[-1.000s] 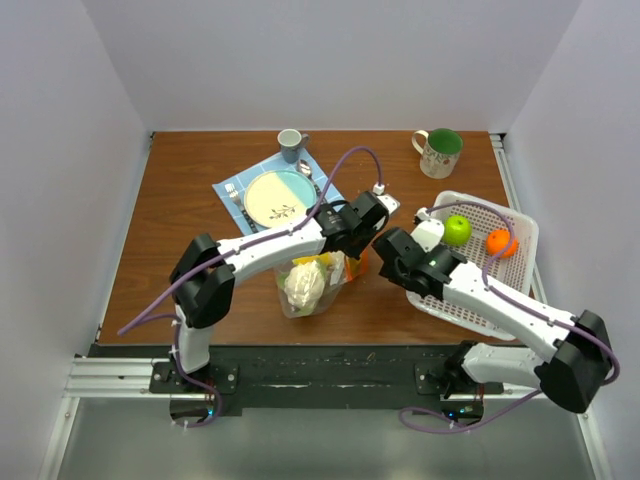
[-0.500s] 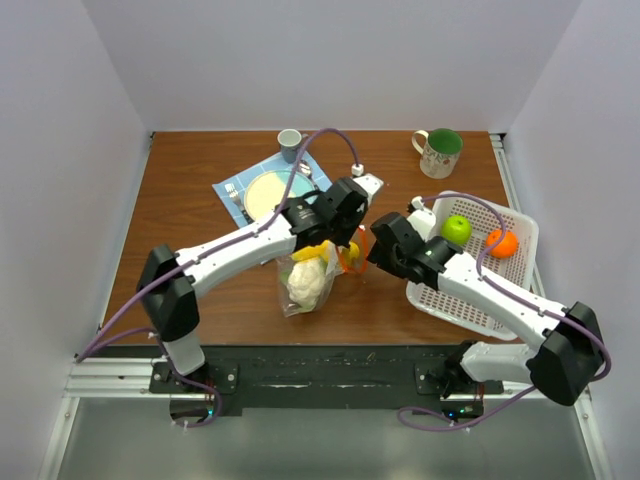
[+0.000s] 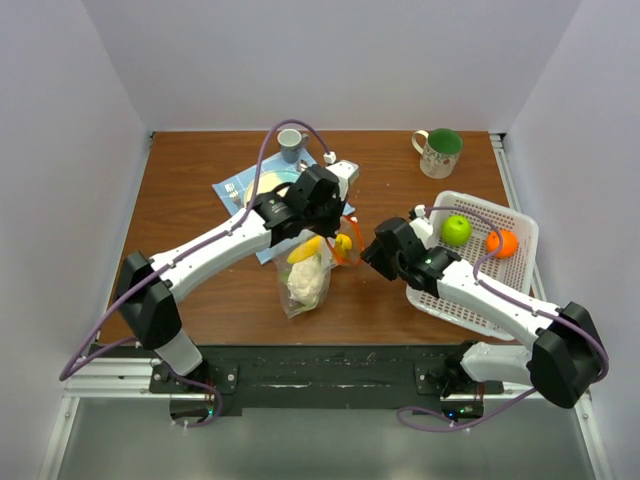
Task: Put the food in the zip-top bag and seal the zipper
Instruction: Adjust the zipper food storage bag at the center of the board, then pick up the fake fruit from the bin.
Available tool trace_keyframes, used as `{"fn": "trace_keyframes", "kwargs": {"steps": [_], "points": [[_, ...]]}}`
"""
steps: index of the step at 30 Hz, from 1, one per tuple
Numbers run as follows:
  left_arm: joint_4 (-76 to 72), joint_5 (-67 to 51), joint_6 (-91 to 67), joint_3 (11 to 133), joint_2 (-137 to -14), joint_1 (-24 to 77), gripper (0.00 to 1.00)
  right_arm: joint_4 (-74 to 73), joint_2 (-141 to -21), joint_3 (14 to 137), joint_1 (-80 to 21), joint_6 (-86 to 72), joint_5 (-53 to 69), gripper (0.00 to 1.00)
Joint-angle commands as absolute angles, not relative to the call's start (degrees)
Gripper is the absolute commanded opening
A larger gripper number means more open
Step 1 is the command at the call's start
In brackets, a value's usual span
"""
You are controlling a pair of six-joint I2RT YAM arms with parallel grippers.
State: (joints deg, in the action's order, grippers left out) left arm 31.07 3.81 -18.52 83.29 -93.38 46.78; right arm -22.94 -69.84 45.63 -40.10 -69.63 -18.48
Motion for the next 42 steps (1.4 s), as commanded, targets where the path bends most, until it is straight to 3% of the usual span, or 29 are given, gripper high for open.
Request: {"fn": "trace_keyframes", "kwargs": {"steps": [1, 11, 17, 20, 25, 36, 42], "points": [[27.25, 0.53, -20.13, 83.32, -89.21, 45.62, 0.0, -16.26, -68.73, 44.82, -39.99, -73.65, -17.32, 0.47], [27.6, -1.32, -20.39, 82.97, -87.72, 44.74, 0.0, -11.61, -71.45, 44.47, -39.99, -78.31, -16.08, 0.44], [28.21, -0.53, -20.39, 82.09, -84.82, 43.42, 0.0, -10.89, -73.74, 47.8, -39.99, -76.83, -16.08, 0.0], [27.69, -0.18, -21.09, 79.99, -81.66, 41.58, 0.0, -17.71, -73.65, 55.78, -41.3, -69.3, -19.23, 0.0], [25.5, 8.26, -22.67, 71.39, -72.1, 38.94, 0.0, -35.82, -79.87, 79.69, -48.43, -56.0, -27.14, 0.0], [28.73, 15.64, -23.64, 72.15, -63.81, 37.18, 0.0, -39.55, -89.81, 91.57, -48.69, -42.9, -20.32, 0.0], [25.32, 9.68, -25.22, 69.0, -64.77, 36.83, 0.0, -41.58, -92.64, 92.3, -47.38, -40.43, -20.75, 0.0]]}}
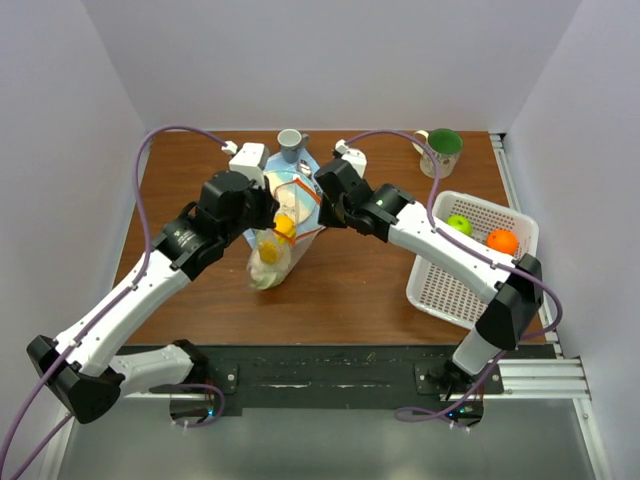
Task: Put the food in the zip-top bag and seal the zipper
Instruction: Pick up the fake fruit from the bin.
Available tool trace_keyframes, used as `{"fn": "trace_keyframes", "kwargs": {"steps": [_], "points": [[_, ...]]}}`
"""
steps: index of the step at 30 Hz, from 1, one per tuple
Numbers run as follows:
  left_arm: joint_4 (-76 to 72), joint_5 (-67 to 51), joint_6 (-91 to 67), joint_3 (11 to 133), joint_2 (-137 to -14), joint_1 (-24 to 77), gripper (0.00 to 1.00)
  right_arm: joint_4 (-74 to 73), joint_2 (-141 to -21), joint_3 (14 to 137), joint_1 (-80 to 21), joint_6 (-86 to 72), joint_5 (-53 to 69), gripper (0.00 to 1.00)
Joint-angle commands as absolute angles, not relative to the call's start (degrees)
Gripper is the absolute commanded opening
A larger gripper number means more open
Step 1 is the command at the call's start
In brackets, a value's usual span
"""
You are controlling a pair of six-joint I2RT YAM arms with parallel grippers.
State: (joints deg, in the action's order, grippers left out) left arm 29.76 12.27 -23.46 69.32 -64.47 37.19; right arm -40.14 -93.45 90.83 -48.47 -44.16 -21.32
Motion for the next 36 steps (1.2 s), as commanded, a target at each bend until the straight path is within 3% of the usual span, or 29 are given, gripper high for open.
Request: {"fn": "trace_keyframes", "kwargs": {"steps": [1, 5, 9, 11, 12, 15, 21, 26, 30, 36], "points": [[23.83, 7.84, -25.49, 67.25, -65.04, 36.91, 0.0, -40.53, -92.64, 91.59, -46.94, -40.17, -18.39, 0.0], [20.05, 4.14, -27.24, 63.2, -64.87, 36.74, 0.0, -39.55, -90.8, 88.6, -46.58, -39.29, -17.23, 0.11], [17.41, 1.32, -28.65, 61.26, -64.51, 36.83, 0.0, -39.9, -85.18, 84.21, -46.58, -39.11, -20.03, 0.37], [15.56, 0.26, -29.44, 59.95, -64.34, 36.91, 0.0, -42.44, -81.5, 83.41, -46.5, -39.46, -21.88, 0.46], [14.86, -0.52, -30.31, 59.42, -63.99, 36.83, 0.0, -43.84, -80.26, 82.97, -46.41, -39.81, -25.1, 0.56], [12.49, -2.28, -31.9, 57.66, -63.02, 36.83, 0.0, -48.51, -74.28, 80.96, -45.71, -41.65, -31.61, 0.71], [10.37, -4.22, -33.31, 57.57, -62.58, 36.83, 0.0, -52.47, -67.86, 73.67, -29.64, -42.19, -30.68, 0.8], [10.81, -7.63, -33.31, 59.41, -63.46, 36.83, 0.0, -43.08, -71.88, 69.0, -13.13, -38.16, -23.12, 0.83], [11.51, -8.35, -32.08, 60.21, -62.93, 36.83, 0.0, -35.69, -78.03, 70.12, -9.85, -33.58, -28.65, 0.92], [11.07, -8.61, -32.17, 59.42, -62.05, 36.83, 0.0, -33.66, -88.93, 74.0, -6.16, -34.19, -29.52, 0.92]]}}
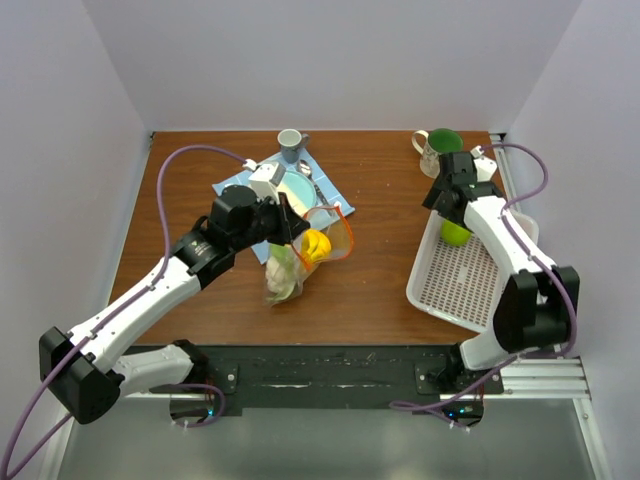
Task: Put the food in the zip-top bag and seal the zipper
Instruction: Pick up the fake fruit from the bin.
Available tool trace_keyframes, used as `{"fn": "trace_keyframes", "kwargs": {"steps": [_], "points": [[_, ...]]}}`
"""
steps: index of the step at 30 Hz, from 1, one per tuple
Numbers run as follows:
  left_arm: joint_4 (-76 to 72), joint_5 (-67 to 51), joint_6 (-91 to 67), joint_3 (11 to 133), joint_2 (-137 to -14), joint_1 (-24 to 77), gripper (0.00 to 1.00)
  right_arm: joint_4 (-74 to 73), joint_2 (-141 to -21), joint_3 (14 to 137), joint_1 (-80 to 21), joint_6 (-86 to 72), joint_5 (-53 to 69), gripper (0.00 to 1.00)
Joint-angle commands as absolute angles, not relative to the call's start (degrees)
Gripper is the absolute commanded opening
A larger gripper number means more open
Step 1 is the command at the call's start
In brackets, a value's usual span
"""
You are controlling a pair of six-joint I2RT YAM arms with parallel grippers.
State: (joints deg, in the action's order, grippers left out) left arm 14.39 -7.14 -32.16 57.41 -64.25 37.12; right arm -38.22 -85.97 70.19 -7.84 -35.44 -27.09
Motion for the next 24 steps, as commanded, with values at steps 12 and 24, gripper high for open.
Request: {"fn": "trace_keyframes", "kwargs": {"steps": [12, 24], "points": [[12.48, -7.21, -30.24, 60.82, -62.31, 36.83, 0.0, -28.83, -94.22, 69.53, -0.97, -36.56, -26.11, 0.89], [12.57, -7.38, -30.41, 61.35, -63.72, 36.83, 0.0, -22.06, -98.52, 64.42, 0.43, -36.74, -24.78, 0.85]]}}
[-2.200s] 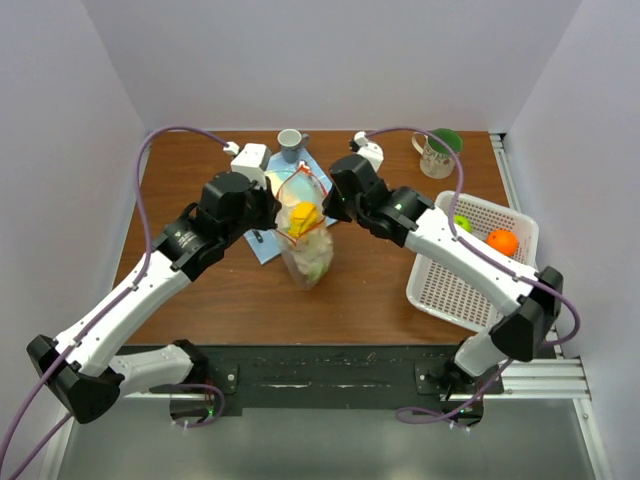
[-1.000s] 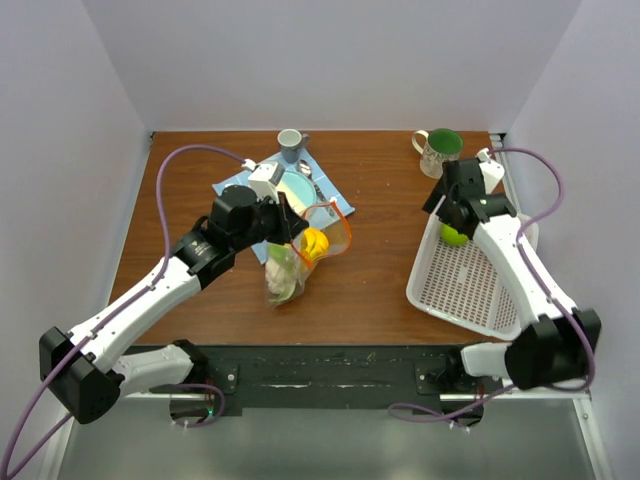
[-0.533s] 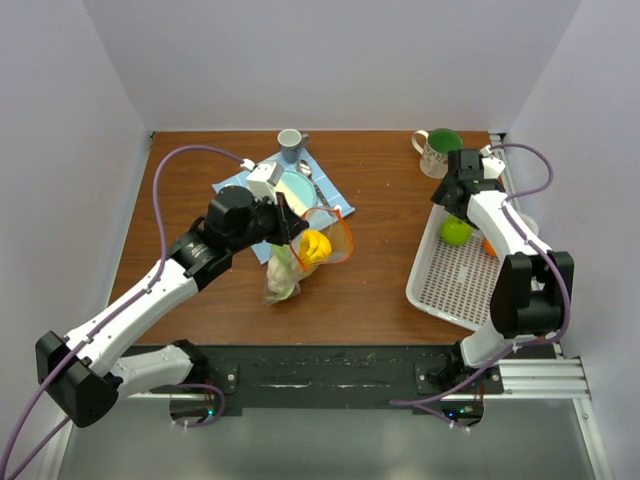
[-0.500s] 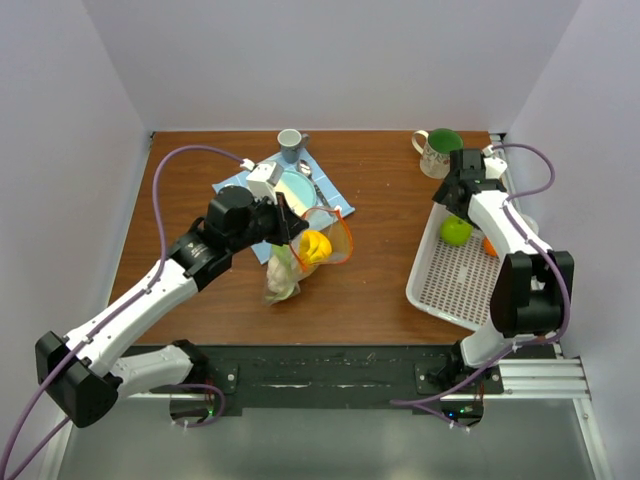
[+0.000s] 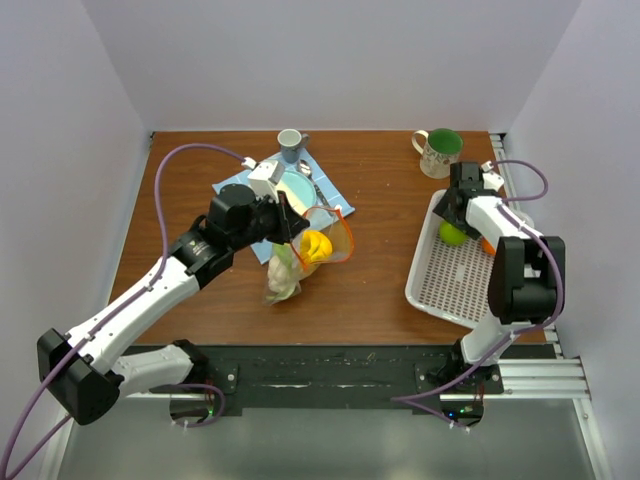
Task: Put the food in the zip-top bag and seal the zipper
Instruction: Pick up the fake fruit from the bin.
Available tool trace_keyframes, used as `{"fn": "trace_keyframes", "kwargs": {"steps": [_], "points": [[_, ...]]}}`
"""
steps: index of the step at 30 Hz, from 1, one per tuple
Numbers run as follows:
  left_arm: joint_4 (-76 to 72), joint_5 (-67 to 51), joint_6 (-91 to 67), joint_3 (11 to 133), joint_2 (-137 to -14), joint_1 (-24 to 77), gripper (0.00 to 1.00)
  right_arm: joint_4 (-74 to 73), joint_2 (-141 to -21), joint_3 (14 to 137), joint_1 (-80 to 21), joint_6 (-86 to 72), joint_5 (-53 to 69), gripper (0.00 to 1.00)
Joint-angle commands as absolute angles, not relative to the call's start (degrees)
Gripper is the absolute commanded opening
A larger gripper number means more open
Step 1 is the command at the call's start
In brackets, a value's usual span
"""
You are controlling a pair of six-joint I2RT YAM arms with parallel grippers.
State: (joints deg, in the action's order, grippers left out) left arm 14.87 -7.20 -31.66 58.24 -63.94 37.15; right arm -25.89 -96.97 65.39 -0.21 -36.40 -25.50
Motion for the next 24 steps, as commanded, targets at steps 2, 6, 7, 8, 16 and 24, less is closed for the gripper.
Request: {"fn": "trace_keyframes", "kwargs": {"steps": [2, 6, 7, 8, 16, 24], "points": [[12.57, -7.47, -30.5, 61.26, -63.63, 36.83, 0.0, -21.54, -99.58, 64.16, 1.41, -36.39, -24.17, 0.82], [12.39, -7.73, -30.94, 61.26, -63.81, 36.83, 0.0, -21.01, -99.41, 62.93, 1.41, -36.56, -23.21, 0.78], [12.31, -7.73, -31.02, 61.26, -63.81, 36.83, 0.0, -21.01, -98.62, 62.32, 1.41, -36.56, -23.29, 0.77], [12.3, -7.82, -31.11, 61.26, -63.9, 36.83, 0.0, -21.27, -98.09, 62.14, 1.41, -36.56, -23.29, 0.76], [11.95, -7.56, -31.55, 60.82, -63.63, 36.91, 0.0, -25.04, -92.03, 59.86, 1.41, -36.39, -23.03, 0.53], [11.78, -6.94, -31.82, 60.56, -63.72, 36.91, 0.0, -32.5, -80.43, 59.94, 1.41, -35.33, -23.2, 0.39]]}}
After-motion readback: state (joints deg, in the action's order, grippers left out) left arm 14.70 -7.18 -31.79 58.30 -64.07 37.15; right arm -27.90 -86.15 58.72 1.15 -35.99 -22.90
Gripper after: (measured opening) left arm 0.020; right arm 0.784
